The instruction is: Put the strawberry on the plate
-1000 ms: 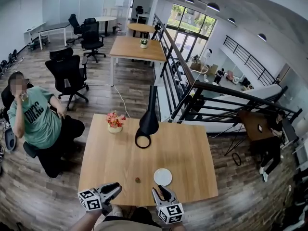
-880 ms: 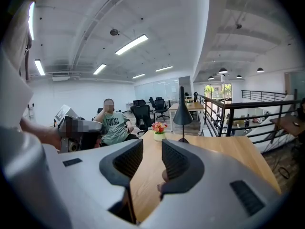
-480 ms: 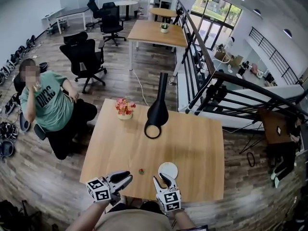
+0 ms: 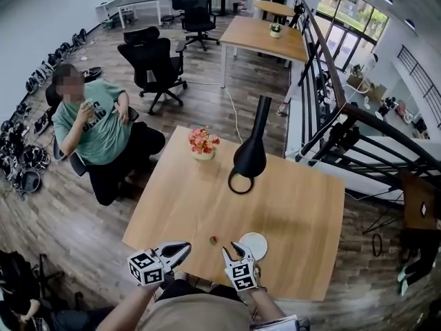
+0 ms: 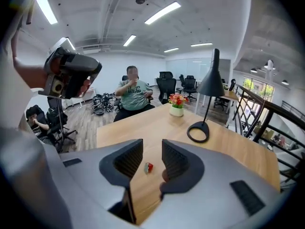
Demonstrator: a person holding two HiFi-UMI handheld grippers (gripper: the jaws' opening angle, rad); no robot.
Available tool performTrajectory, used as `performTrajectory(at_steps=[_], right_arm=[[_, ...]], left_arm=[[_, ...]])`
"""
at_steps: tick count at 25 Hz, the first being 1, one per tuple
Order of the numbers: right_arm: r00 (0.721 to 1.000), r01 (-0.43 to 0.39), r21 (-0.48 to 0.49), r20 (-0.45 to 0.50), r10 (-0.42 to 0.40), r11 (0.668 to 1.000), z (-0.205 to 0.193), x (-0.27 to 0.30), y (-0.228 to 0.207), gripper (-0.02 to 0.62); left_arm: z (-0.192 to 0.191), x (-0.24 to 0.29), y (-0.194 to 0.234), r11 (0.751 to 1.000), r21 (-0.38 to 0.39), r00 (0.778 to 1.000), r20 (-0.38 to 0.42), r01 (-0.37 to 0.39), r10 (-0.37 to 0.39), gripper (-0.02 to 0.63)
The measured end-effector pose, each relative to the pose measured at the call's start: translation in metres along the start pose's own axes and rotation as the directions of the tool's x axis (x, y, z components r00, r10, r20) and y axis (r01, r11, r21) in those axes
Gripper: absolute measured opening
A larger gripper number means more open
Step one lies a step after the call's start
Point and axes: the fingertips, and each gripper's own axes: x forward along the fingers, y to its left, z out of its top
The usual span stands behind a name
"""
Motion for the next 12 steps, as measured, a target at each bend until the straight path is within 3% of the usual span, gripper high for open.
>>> performTrajectory(at_steps=[6, 12], right_arm=[[0.994, -0.094, -0.044, -0.051, 0.091, 0.995, -0.026, 0.035, 0.003, 0.123], [0.985, -0.146, -0.09, -0.111, 0.136, 0.985, -0.051, 0.07, 0.006, 0.123]], left_arm=[[-0.01, 0.006, 0.016, 0.994, 0.018, 0.994, -0.016, -0.111, 0.111, 0.003], [-0.019, 0.017, 0.031, 0.986, 0.022, 0.985, -0.046, -0.164, 0.165, 0.003]])
